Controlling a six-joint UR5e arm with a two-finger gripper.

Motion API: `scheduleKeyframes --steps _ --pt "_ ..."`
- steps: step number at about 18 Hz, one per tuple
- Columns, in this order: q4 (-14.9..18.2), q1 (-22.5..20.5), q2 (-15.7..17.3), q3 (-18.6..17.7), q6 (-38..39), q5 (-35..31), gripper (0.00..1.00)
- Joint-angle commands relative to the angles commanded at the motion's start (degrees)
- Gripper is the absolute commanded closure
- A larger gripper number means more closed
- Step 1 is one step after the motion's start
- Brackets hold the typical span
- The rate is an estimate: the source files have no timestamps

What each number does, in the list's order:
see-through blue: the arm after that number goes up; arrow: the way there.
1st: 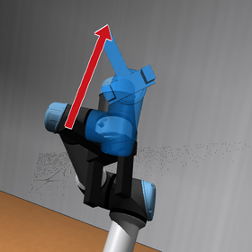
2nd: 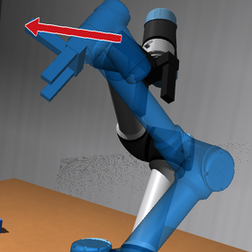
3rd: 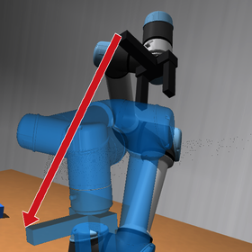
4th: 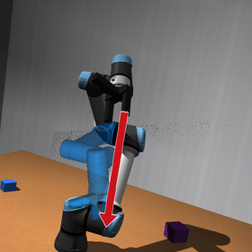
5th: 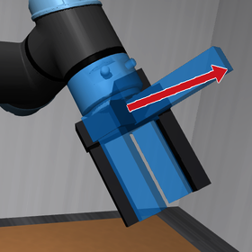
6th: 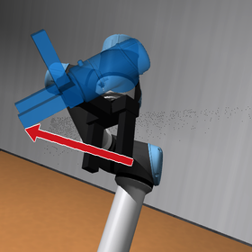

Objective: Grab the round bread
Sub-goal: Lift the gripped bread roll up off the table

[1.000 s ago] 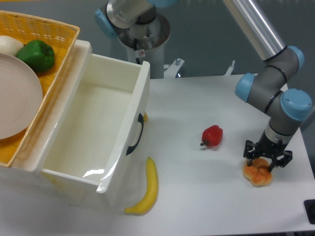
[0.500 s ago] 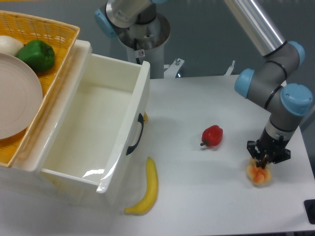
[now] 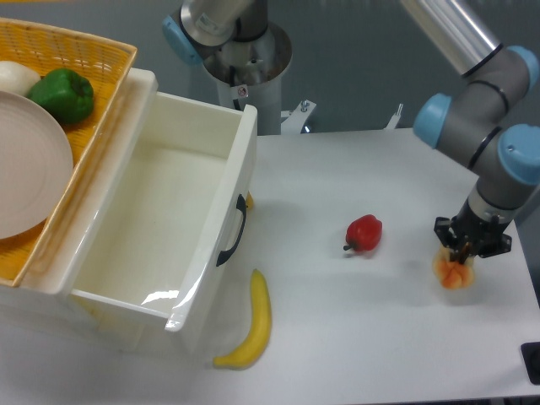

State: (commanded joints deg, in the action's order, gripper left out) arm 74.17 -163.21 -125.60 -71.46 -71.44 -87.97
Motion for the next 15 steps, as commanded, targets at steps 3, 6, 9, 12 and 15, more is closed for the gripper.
scheduleKeyframes --steps 3,6,9,12,15 --pt "1.2 -0.3 0.4 0.7 -5.6 -1.0 1.00" --pt "4.3 -0.4 0.3 3.2 -6.0 -1.4 1.00" --pt "4.8 -0.4 0.5 4.0 -9.0 -3.8 1.00" --pt "5.0 -0.4 1.5 3.5 -10.7 -4.1 1.00" --pt "5.2 -0.5 1.5 3.5 -10.8 -4.1 1.00"
